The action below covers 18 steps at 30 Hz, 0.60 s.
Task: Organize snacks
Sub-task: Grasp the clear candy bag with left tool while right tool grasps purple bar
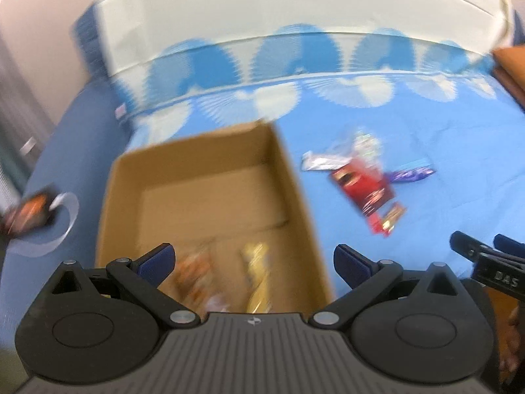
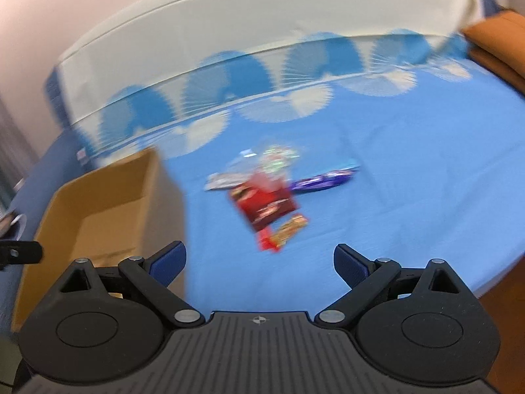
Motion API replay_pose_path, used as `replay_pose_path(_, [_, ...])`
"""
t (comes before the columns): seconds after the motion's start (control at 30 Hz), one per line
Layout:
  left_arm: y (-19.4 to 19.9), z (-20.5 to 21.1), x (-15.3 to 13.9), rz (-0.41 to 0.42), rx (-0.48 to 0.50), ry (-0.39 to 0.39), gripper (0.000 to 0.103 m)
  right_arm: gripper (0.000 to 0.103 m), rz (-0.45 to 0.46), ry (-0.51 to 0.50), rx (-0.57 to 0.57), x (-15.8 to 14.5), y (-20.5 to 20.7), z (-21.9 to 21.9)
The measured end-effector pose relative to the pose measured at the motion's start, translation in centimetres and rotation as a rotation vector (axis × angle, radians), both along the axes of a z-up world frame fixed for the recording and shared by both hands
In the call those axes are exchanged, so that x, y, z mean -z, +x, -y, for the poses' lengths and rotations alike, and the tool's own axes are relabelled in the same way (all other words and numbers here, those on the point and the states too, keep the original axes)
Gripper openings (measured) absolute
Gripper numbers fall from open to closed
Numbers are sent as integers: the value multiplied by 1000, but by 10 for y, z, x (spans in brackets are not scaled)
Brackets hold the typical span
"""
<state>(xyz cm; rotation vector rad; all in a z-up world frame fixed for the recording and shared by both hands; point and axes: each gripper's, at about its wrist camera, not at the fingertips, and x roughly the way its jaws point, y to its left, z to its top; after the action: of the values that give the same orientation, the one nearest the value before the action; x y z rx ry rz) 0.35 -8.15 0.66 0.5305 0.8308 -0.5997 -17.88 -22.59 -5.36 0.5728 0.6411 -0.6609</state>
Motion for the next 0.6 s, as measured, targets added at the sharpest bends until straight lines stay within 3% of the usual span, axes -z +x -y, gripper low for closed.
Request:
replay_pose_path(0.13, [19,64,11,54,43,48,103,97,34,58,192,27,8,52])
replay_pose_path(0.3, [46,117,32,28,50,81,103,97,49,158,394,76,51,123])
replay_pose_path(0.5, [77,160,67,14,71,134,103,97,-32,115,453,127,118,161])
replay_pose_path(0.6, [93,186,85,2,76,160,103,97,-169,17,426,150,136,163])
